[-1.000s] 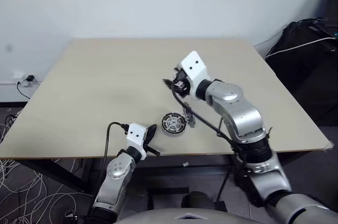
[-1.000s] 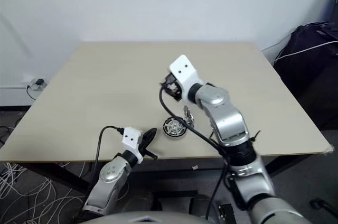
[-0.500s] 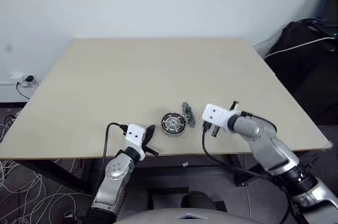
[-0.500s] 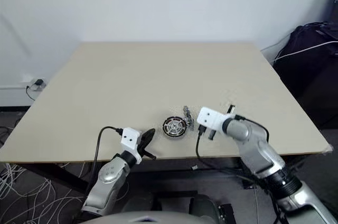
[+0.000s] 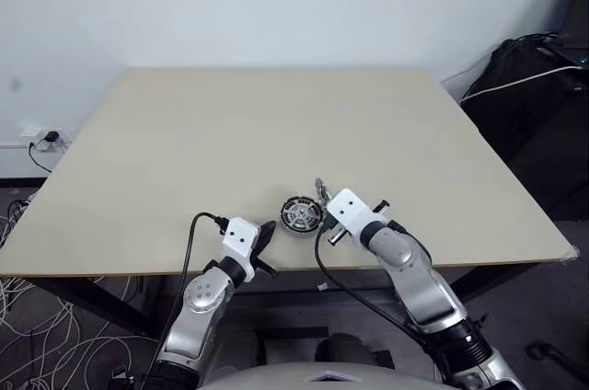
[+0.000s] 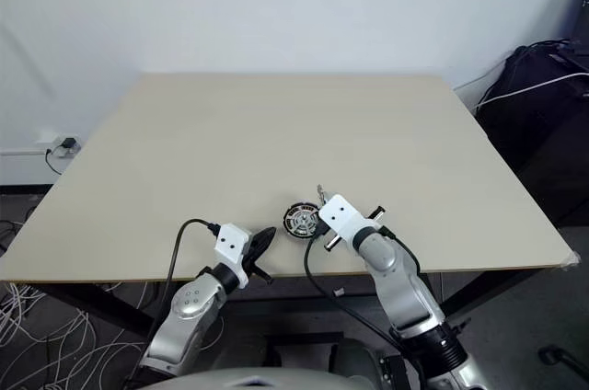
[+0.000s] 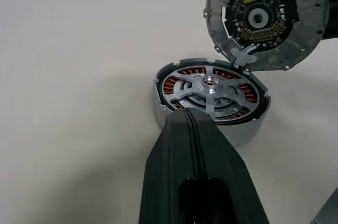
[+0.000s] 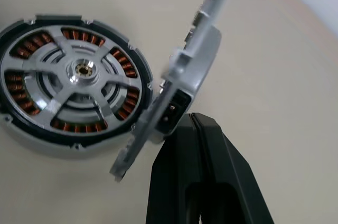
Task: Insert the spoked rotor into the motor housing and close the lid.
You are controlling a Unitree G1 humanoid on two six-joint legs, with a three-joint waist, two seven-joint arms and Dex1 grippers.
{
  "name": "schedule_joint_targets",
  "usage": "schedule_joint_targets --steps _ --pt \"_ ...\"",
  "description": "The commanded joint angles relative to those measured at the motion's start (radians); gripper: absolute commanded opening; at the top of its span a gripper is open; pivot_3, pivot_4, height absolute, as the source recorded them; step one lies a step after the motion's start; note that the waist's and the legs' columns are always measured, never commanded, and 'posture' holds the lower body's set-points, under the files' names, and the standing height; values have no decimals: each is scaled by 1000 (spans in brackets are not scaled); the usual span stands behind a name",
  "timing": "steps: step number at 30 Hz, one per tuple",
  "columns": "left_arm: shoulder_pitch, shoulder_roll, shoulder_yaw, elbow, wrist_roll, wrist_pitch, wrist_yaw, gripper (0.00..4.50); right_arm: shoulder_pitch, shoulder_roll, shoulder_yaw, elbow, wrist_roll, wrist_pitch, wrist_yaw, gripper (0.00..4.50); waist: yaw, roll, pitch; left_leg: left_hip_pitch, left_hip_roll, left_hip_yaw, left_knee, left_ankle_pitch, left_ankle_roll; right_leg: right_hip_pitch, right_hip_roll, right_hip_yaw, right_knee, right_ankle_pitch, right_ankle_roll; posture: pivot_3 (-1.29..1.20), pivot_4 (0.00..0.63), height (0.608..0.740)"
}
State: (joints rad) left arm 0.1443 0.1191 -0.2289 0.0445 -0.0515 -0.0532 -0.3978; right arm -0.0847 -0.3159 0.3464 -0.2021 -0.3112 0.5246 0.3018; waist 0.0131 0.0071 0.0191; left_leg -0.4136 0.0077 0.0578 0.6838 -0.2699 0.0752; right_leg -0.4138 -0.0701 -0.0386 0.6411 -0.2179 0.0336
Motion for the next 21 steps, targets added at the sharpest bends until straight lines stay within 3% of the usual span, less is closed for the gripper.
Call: schedule_joint_targets --steps 1,13,21 --pt "-13 0 -8 -29 -2 -7 -9 0 -26 38 18 7 -17 -55 -36 25 -1 0 0 0 0 0 0 0 0 0 0 0 0 0 0 0 0 740" --pt "-7 1 -2 -22 -2 -12 -5 0 -57 99 68 79 -23 -92 -26 25 -13 0 0 1 0 0 0 1 1 1 1 0 1 0 0 0 0 740" --pt "-11 -1 0 -6 0 -24 -7 0 -126 159 95 297 -24 -164 -47 25 -26 0 0 2 0 0 0 1 1 1 2 1 2 0 0 0 0 740"
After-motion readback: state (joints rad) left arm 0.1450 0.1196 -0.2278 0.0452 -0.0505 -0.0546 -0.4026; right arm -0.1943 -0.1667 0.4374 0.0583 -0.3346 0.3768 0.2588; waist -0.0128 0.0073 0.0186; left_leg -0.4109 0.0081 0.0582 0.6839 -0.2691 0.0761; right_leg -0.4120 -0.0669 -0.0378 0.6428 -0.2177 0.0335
